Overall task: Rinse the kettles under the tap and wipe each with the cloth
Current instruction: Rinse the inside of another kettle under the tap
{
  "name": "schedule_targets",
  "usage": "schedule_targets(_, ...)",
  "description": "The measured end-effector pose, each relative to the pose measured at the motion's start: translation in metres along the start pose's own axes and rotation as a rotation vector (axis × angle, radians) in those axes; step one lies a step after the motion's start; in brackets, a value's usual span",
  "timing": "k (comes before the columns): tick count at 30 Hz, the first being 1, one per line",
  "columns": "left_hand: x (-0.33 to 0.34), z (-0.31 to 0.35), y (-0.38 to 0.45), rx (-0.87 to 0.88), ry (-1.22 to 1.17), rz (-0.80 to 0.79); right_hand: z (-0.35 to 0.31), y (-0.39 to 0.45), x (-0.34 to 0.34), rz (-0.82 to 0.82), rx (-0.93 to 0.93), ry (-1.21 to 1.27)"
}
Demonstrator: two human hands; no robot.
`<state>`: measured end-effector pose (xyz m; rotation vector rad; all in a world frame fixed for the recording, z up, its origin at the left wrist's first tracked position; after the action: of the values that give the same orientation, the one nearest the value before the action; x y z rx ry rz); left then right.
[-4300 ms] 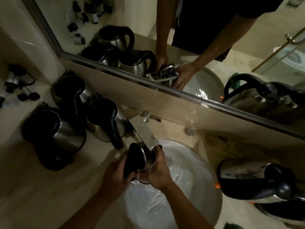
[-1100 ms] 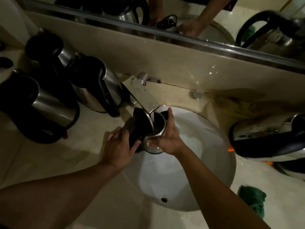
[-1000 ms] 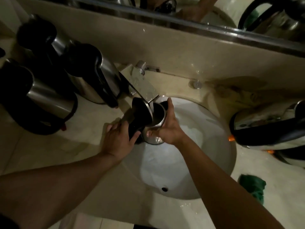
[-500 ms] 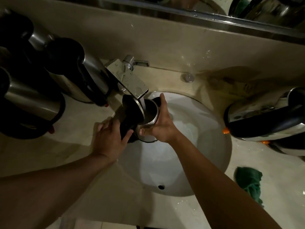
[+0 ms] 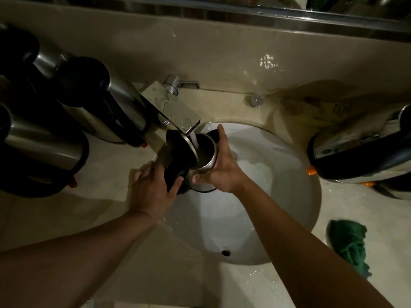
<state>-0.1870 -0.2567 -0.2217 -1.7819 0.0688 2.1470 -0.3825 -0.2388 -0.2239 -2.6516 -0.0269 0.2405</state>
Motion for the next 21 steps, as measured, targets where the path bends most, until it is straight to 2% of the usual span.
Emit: schedule_targets(21, 0.001, 0.001, 0.004, 0.048, -0.03, 0.084, 0.01, 0.005, -0.006, 0.071, -0.084, 0.075)
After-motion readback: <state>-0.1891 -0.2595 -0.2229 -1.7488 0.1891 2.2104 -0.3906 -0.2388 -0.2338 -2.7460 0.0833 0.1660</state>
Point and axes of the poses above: each hand's wrist, its own y-axis towards the middle knuckle, its own x-axis out of the palm, z = x × y, the point moved 7 cm from there along y, towards the middle knuckle, and after that the axes turned 2 degrees about y, right-handed, at the moved point
